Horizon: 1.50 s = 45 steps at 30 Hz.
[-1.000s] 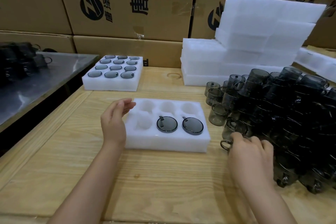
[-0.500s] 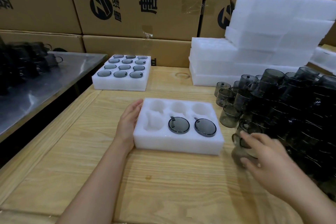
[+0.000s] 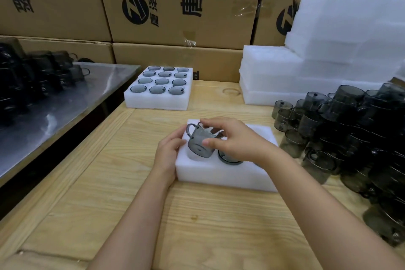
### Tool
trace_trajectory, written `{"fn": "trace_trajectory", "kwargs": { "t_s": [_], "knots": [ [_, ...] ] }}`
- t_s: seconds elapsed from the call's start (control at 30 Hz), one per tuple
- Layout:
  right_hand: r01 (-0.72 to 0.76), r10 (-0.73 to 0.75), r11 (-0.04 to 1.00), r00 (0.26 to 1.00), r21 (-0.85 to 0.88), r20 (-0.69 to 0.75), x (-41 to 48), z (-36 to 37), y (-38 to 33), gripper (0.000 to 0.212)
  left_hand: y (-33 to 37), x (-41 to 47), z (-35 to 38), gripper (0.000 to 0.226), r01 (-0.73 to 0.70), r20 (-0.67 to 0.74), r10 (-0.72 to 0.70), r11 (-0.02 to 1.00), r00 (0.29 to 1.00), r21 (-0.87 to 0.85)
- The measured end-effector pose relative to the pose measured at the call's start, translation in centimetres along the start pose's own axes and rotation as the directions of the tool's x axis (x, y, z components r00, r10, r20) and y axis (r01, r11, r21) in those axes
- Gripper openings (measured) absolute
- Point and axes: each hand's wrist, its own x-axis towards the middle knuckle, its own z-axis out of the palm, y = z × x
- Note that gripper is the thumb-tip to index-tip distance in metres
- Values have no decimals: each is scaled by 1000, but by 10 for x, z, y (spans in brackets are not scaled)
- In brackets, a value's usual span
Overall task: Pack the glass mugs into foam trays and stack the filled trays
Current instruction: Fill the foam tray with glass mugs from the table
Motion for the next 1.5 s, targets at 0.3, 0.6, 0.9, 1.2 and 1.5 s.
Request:
{"fn": "trace_trajectory", "kwargs": {
  "t_s": [0.3,0.6,0.9,1.2,1.5],
  "knots": [
    [-2,27,927,998,-374,61,16,6,-12,48,-4,5,-1,48,-4,-72,3,1000,997,-5],
    [-8,29,868,999,-496,36,14,22,-22,33,-4,0,2,50,-16,-49,18,1000,999,26],
    [-30,36,931,999,-363,9,9,24,-4,52,14,-8,14,32,-363,111,355,801,928,476],
    [-153,170,980,975,126,-143,31,26,8,36,27,-11,43,45,-514,377,350,578,858,633],
    [-374,351,737,924,-562,-154,36,52,19,56,15,8,41,44,148,-170,80,226,982,963]
  ]
}}
